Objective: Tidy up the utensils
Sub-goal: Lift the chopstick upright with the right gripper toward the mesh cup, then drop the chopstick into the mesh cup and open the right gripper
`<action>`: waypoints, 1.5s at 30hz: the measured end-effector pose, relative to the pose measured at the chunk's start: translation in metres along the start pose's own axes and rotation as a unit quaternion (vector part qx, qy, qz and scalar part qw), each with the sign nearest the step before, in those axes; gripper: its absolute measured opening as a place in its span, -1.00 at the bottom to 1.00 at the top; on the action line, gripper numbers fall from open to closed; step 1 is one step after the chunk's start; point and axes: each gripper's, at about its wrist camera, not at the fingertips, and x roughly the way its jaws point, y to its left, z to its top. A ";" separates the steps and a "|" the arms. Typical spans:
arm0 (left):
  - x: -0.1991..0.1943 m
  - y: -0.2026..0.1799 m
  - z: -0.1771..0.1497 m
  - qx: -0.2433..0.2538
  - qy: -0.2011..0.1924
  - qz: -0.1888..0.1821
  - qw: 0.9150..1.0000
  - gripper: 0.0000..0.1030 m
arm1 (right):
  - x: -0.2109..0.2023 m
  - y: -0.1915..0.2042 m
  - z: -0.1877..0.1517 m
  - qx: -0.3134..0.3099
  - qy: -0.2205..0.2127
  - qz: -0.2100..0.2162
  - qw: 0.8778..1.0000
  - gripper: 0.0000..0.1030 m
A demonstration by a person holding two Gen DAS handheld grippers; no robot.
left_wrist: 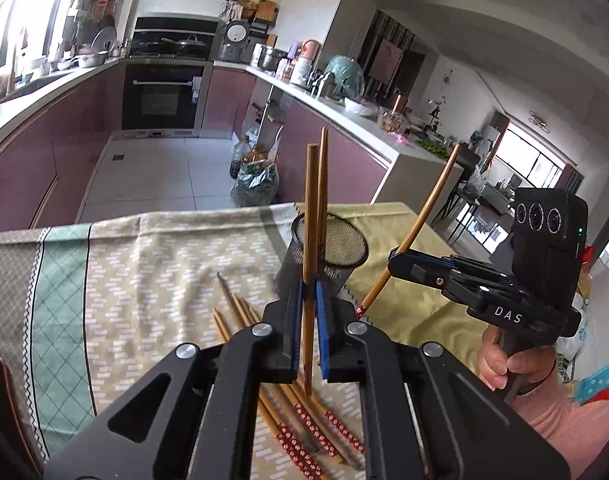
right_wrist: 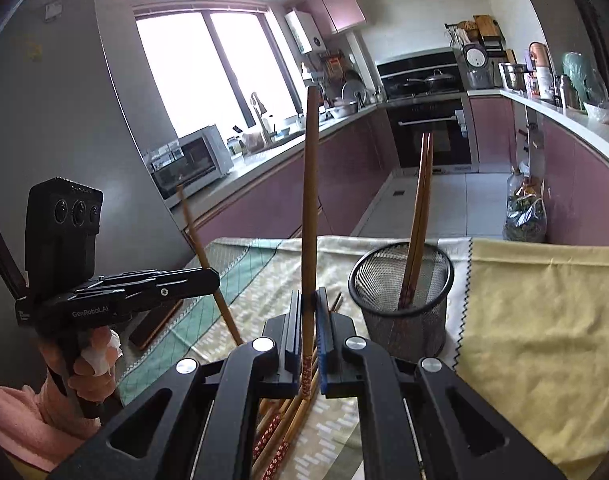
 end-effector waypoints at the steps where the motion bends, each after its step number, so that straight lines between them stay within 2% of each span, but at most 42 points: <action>1: -0.001 -0.002 0.004 0.003 -0.006 -0.002 1.000 -0.86 | -0.002 -0.001 0.003 -0.002 -0.005 -0.002 1.000 -0.89; 14: -0.005 -0.028 0.067 0.029 -0.062 -0.008 0.998 -0.86 | -0.028 -0.014 0.045 -0.026 -0.056 -0.026 0.998 -0.89; 22: 0.003 -0.048 0.096 0.058 -0.076 0.001 0.995 -0.86 | -0.028 -0.023 0.064 -0.038 -0.069 -0.049 0.996 -0.89; 26: 0.021 -0.053 0.101 0.071 -0.059 0.020 0.996 -0.86 | -0.018 -0.028 0.065 -0.043 -0.058 -0.066 0.995 -0.89; 35: 0.069 -0.047 0.088 0.082 0.031 0.024 0.996 -0.86 | 0.019 -0.046 0.053 -0.027 0.010 -0.081 0.996 -0.89; 45: 0.105 -0.025 0.086 0.076 0.065 0.022 0.995 -0.86 | 0.054 -0.060 0.042 -0.005 0.080 -0.084 0.993 -0.89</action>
